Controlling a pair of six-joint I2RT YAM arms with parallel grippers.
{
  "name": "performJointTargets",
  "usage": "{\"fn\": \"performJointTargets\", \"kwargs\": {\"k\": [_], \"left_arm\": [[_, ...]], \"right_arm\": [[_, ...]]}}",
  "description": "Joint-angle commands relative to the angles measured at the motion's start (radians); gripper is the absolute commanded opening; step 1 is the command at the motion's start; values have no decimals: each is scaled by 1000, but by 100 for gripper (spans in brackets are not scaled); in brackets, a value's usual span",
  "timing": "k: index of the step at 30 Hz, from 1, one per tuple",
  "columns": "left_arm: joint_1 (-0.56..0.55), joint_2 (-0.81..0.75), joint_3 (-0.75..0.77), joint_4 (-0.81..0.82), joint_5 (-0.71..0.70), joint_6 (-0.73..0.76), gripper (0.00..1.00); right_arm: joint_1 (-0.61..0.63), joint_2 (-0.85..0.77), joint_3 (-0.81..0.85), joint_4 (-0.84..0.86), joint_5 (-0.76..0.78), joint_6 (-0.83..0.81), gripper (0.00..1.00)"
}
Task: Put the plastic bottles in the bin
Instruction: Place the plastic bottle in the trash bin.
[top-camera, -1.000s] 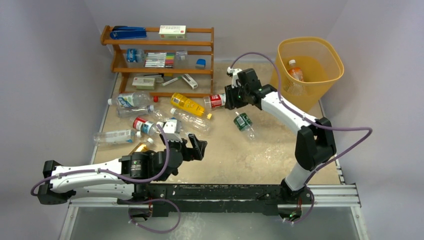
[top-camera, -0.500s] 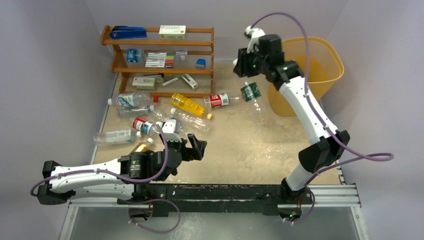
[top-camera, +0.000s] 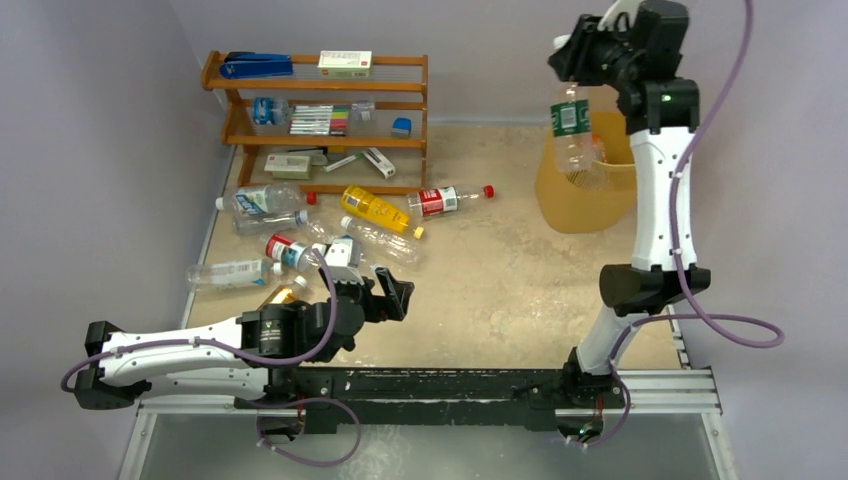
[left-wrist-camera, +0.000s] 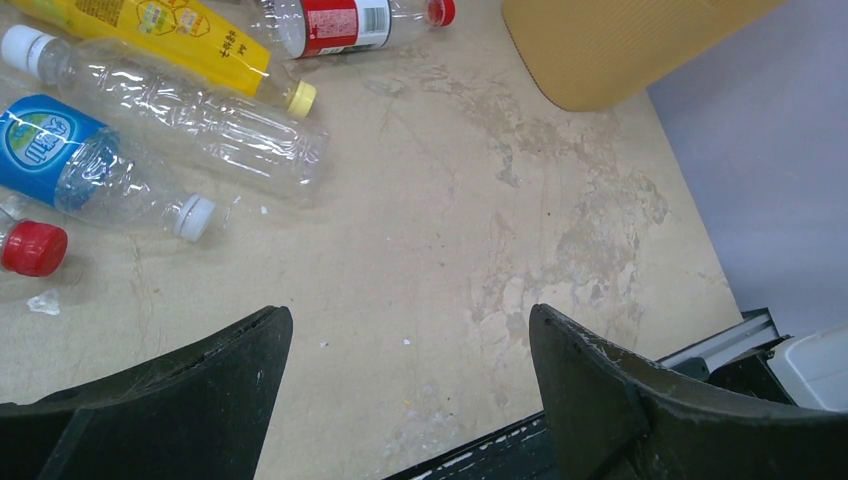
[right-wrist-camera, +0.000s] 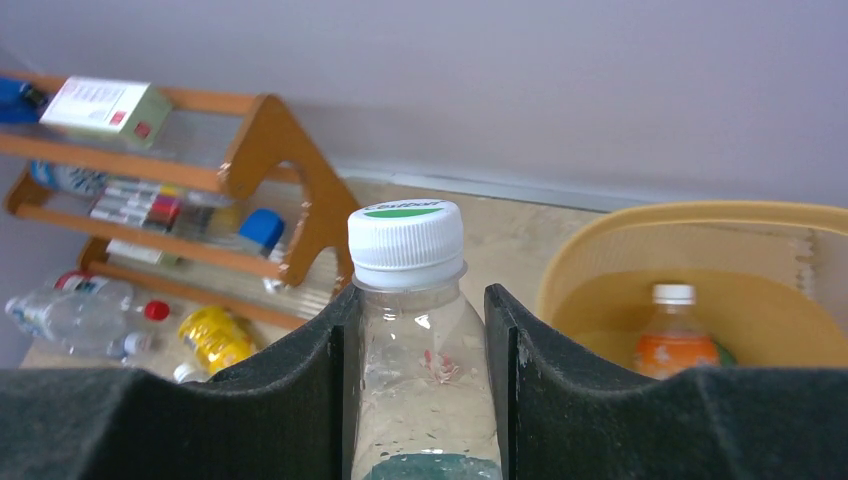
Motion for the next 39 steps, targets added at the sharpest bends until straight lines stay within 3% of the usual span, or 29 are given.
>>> {"fn": "performJointTargets", "kwargs": {"k": [1, 10, 22, 25, 29, 33, 39], "left_arm": [[2, -2, 4, -1, -10, -18, 89], [2, 27, 13, 2, -2, -25, 89], [2, 52, 33, -2, -25, -6, 89], [2, 56, 35, -2, -26, -6, 89], [2, 58, 35, 1, -29, -3, 89], [3, 58, 35, 3, -27, 0, 89], [3, 62, 25, 19, -21, -1, 89]], "right_arm": [[-134, 8, 89, 16, -136, 58, 44], [-348, 54, 64, 274, -289, 260, 44], [-387, 186, 47, 493, -336, 386, 44], [-387, 219, 64, 515, -337, 406, 53], [-387, 237, 70, 471, -320, 394, 78], [-387, 178, -17, 457, -285, 354, 84], [-332, 106, -85, 340, -204, 211, 84]]}}
